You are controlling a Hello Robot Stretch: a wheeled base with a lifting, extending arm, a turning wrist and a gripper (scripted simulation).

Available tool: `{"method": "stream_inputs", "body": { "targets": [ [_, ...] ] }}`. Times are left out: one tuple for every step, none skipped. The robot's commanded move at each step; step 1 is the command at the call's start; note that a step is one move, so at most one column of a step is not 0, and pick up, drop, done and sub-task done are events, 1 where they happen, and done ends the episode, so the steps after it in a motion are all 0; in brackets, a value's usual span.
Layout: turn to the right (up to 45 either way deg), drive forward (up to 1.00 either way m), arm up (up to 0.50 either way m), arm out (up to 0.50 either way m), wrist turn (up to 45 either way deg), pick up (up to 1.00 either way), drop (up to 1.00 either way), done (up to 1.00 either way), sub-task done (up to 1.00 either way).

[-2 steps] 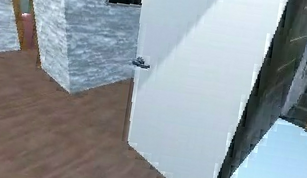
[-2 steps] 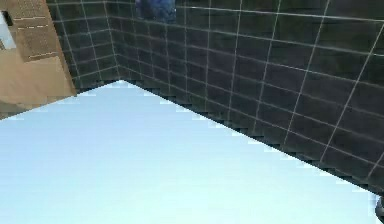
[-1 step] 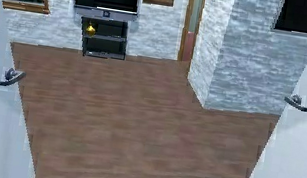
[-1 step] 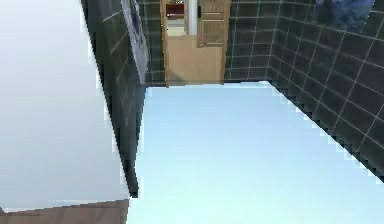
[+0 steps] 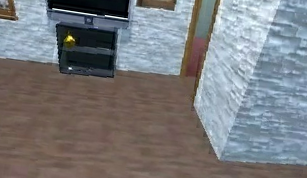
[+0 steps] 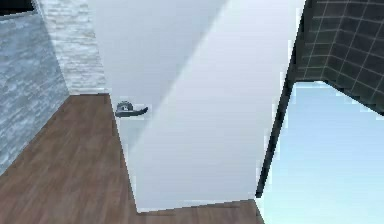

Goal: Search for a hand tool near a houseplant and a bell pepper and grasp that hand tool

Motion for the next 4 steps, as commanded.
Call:
{"method": "stream_inputs", "body": {
  "targets": [
    [-3.0, 0.0, 0.0, 0.0, 0.0, 0.0, 0.0, 0.0, 0.0],
    [0.0, 1.0, 0.0, 0.0, 0.0, 0.0, 0.0, 0.0, 0.0],
    [0.0, 1.0, 0.0, 0.0, 0.0, 0.0, 0.0, 0.0, 0.0],
    [0.0, 0.6, 0.0, 0.0, 0.0, 0.0, 0.0, 0.0, 0.0]
  ]
}}
